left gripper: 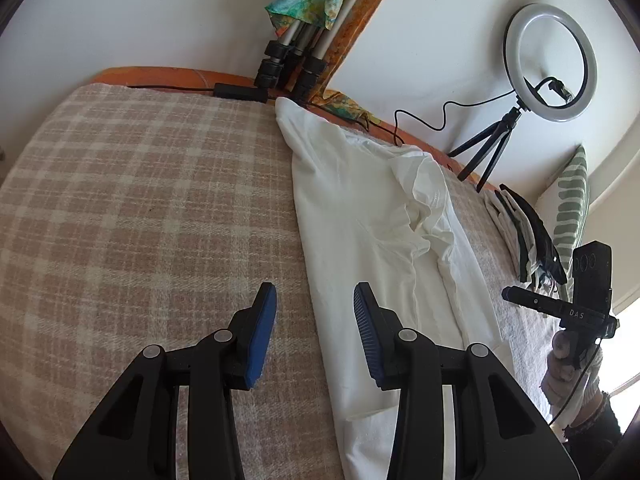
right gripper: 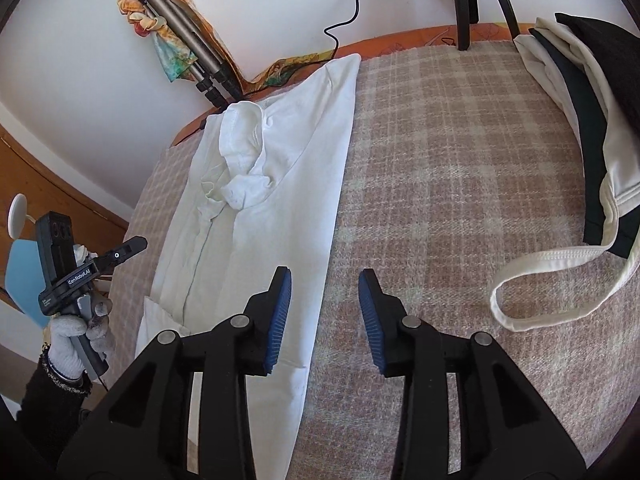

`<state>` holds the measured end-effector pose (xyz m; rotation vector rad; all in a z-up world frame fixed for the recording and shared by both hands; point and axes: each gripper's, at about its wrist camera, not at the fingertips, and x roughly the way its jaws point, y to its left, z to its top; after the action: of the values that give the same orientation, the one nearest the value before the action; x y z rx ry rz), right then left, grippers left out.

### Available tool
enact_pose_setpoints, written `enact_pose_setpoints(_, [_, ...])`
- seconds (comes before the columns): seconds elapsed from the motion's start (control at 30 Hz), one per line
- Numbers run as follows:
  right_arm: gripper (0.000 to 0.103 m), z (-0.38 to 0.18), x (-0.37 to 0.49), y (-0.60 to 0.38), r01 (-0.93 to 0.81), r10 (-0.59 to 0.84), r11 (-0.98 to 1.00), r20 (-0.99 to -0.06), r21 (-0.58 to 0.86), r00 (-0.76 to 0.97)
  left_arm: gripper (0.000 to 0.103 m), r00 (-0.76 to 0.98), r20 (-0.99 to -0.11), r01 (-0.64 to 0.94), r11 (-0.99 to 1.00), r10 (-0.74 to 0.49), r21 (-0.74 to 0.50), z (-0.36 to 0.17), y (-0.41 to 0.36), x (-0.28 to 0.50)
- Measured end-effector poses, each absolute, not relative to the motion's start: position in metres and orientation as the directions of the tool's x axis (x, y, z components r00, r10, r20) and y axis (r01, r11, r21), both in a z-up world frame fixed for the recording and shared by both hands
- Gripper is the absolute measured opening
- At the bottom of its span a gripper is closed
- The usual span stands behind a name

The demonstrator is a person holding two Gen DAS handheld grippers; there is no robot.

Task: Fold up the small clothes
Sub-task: 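Move both open tools along the shirt to its collar end, then grasp the collar end with both tools and lift it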

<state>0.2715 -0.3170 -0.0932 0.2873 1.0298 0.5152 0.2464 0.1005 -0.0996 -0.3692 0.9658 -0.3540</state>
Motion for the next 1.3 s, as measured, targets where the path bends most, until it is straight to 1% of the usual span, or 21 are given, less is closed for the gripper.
enact_pose_setpoints(0.1, [0.037,-0.094,0.296,-0.319,-0.264,0.567,0.824,-0.724,0.501,0.394,0.038,0.501,-0.709,0.104,0.848,-0.496,-0.52,-0.109,0.107,0.274])
enact_pose_setpoints(0.2, [0.037,-0.096,0.322,-0.32,-0.251,0.583,0.812,-0.714,0.527,0.387,0.038,0.506,-0.698,0.08,0.834,-0.506,-0.547,-0.114,0.11,0.298])
enact_pose_setpoints(0.33, [0.037,-0.099,0.358,-0.316,-0.251,0.592,0.806,-0.706,0.537,0.389,0.038,0.514,-0.7,0.089,0.842,-0.496,-0.532,-0.116,0.108,0.327])
enact_pose_setpoints(0.47, [0.038,-0.107,0.398,-0.317,-0.224,0.616,0.785,-0.686,0.578,0.388,0.038,0.514,-0.715,0.1,0.86,-0.475,-0.5,-0.118,0.107,0.364])
enact_pose_setpoints(0.6, [0.038,-0.111,0.433,-0.321,-0.19,0.646,0.752,-0.649,0.631,0.403,0.038,0.523,-0.706,0.088,0.855,-0.477,-0.512,-0.124,0.11,0.4])
enact_pose_setpoints(0.7, [0.038,-0.11,0.455,-0.319,-0.188,0.653,0.744,-0.639,0.642,0.406,0.038,0.526,-0.691,0.112,0.846,-0.496,-0.522,-0.124,0.108,0.417])
enact_pose_setpoints(0.77, [0.038,-0.112,0.467,-0.316,-0.193,0.672,0.727,-0.626,0.659,0.395,0.034,0.52,-0.687,0.139,0.844,-0.507,-0.518,-0.125,0.104,0.424])
enact_pose_setpoints(0.8, [0.038,-0.112,0.473,-0.315,-0.194,0.683,0.716,-0.617,0.67,0.391,0.021,0.516,-0.683,0.159,0.842,-0.517,-0.516,-0.126,0.101,0.426])
enact_pose_setpoints(0.87, [0.038,-0.114,0.481,-0.314,-0.196,0.703,0.695,-0.598,0.692,0.384,0.003,0.501,-0.69,0.187,0.844,-0.523,-0.503,-0.128,0.095,0.43])
enact_pose_setpoints(0.93, [0.038,-0.114,0.488,-0.311,-0.197,0.71,0.688,-0.59,0.699,0.385,0.003,0.504,-0.685,0.202,0.843,-0.526,-0.499,-0.125,0.092,0.433])
enact_pose_setpoints(1.0, [0.038,-0.113,0.493,-0.307,-0.21,0.705,0.695,-0.594,0.688,0.389,0.003,0.536,-0.659,0.192,0.836,-0.528,-0.513,-0.121,0.098,0.435])
enact_pose_setpoints(1.13, [0.038,-0.11,0.496,-0.296,-0.243,0.696,0.711,-0.608,0.661,0.382,0.002,0.53,-0.662,0.16,0.829,-0.53,-0.536,-0.127,0.105,0.44])
enact_pose_setpoints(1.3, [0.038,-0.109,0.499,-0.287,-0.254,0.688,0.721,-0.621,0.645,0.376,0.002,0.523,-0.671,0.22,0.844,-0.526,-0.49,-0.121,0.094,0.439])
